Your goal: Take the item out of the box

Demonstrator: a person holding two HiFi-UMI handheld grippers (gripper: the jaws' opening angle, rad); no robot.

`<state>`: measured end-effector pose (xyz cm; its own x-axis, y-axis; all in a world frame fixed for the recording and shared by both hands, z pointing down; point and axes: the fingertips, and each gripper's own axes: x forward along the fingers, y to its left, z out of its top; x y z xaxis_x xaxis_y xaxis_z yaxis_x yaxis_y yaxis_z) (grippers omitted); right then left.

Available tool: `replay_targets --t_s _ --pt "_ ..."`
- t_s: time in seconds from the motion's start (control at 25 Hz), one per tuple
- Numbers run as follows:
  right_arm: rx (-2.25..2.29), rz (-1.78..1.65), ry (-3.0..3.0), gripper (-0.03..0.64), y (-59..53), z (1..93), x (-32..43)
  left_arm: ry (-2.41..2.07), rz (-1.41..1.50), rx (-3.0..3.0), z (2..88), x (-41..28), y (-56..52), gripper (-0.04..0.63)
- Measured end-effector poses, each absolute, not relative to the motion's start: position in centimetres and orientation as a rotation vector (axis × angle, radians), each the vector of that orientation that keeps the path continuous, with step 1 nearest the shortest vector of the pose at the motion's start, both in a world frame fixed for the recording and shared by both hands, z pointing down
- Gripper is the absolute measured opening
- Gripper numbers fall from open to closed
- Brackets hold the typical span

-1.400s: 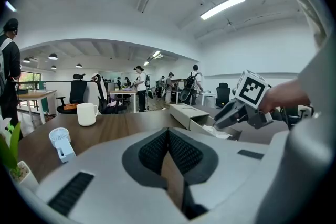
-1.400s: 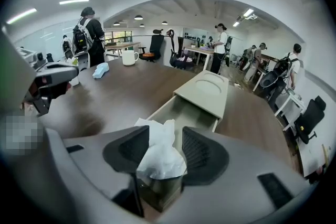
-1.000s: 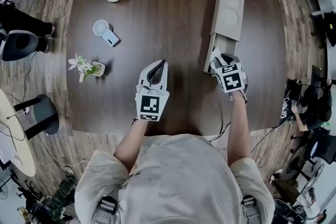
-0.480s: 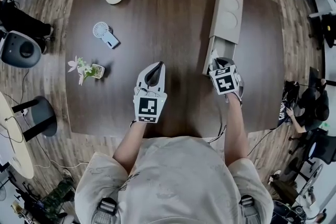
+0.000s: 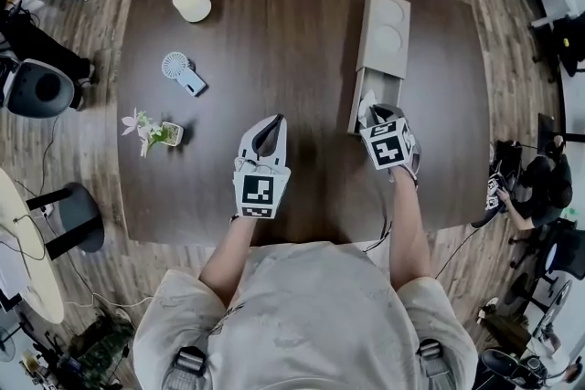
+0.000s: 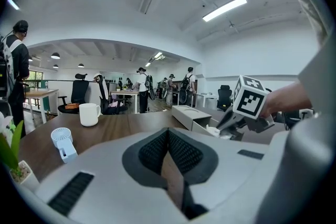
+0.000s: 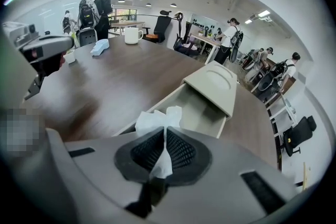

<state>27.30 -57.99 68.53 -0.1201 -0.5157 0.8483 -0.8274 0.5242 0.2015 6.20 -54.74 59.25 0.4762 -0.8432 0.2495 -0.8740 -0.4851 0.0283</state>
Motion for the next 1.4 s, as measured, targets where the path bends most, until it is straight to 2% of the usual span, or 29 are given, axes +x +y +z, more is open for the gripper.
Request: replay_targets --t_s 0.96,1.4 --pt "1.493 0.247 -2.027 0.014 -53.9 54.4 28.8 -1.621 0.184 2.73 49.1 7.5 -51.6 0.002" --pt "1.753 0.068 -2.199 0.014 -50.8 45.9 30.4 -1.706 0.101 2.765 43.9 7.5 -50.6 0.002"
